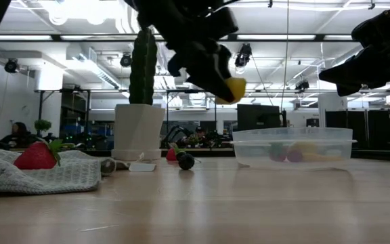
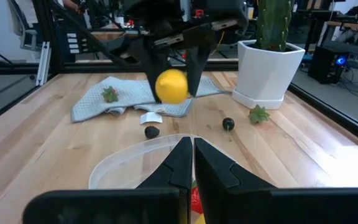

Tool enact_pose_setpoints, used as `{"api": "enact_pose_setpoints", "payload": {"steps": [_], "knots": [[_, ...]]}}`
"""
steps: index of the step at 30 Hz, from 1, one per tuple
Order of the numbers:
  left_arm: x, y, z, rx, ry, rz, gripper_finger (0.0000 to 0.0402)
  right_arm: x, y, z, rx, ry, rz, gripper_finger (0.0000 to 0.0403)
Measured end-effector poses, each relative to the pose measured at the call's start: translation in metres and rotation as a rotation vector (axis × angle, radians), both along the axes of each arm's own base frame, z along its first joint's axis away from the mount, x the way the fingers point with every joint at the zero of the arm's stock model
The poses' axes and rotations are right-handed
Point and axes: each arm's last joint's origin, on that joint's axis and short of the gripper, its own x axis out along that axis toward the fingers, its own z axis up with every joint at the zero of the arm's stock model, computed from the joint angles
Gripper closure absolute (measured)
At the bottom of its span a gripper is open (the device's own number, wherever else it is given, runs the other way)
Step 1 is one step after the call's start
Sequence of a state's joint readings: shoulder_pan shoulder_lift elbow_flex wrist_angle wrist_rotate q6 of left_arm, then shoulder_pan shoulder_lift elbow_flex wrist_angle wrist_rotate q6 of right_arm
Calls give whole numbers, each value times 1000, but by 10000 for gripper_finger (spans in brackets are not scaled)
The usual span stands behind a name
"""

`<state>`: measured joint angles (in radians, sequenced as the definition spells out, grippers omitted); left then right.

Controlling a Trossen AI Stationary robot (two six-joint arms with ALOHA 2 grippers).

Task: Pick and placing Produce into tupperware
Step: Put the yellow lemon into the transparent container

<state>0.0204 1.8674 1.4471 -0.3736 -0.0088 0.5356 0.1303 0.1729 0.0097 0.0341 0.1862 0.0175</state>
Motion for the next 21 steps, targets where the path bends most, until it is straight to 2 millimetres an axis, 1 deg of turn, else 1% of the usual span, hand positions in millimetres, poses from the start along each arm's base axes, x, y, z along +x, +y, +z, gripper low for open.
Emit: {"api": "enact_pose_setpoints", "payload": {"steps": [8, 11, 15, 21], "knots": [[28, 0, -19, 47, 28, -57, 220, 0, 0, 0, -3, 0, 0, 394], [35, 0, -18, 59, 20, -79, 220, 0, 0, 0, -2, 0, 0, 394], [40, -1, -19, 41, 15, -112, 220, 0, 0, 0, -2, 0, 1, 394], [44, -4, -37, 11, 61, -141, 220, 0, 0, 0, -2, 1, 0, 394]]}}
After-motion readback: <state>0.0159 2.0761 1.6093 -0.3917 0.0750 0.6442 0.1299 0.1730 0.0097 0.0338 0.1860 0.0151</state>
